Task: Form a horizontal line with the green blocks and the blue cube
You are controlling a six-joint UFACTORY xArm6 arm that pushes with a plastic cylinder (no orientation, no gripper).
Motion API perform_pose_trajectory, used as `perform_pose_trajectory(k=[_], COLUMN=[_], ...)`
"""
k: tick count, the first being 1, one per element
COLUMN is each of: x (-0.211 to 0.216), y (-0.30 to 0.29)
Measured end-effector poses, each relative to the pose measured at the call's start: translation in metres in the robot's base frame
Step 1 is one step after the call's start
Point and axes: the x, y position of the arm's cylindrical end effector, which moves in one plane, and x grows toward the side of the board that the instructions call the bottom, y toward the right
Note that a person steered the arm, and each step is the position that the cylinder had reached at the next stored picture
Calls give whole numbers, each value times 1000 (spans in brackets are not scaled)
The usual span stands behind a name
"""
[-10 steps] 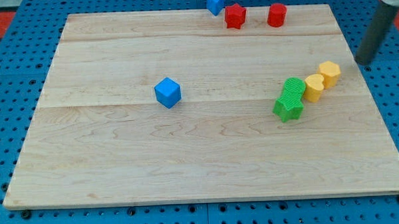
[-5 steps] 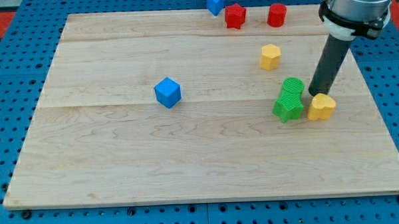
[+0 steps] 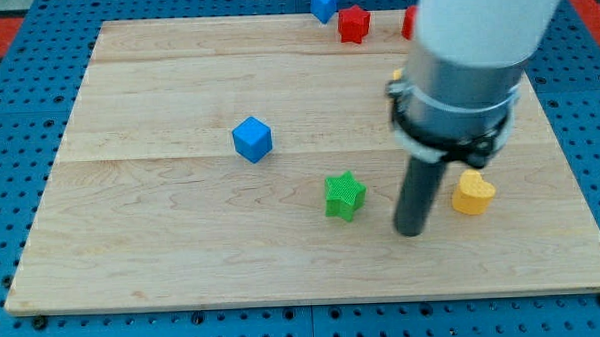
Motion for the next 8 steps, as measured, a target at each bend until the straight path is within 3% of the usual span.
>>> perform_pose_trajectory(k=[1,2,3,4,5,6,7,8], x=[-5,-44,-56,-47,-90,-95,-55,-32], y=[-41,-38,-28,-86,-107,-60,-70,-15])
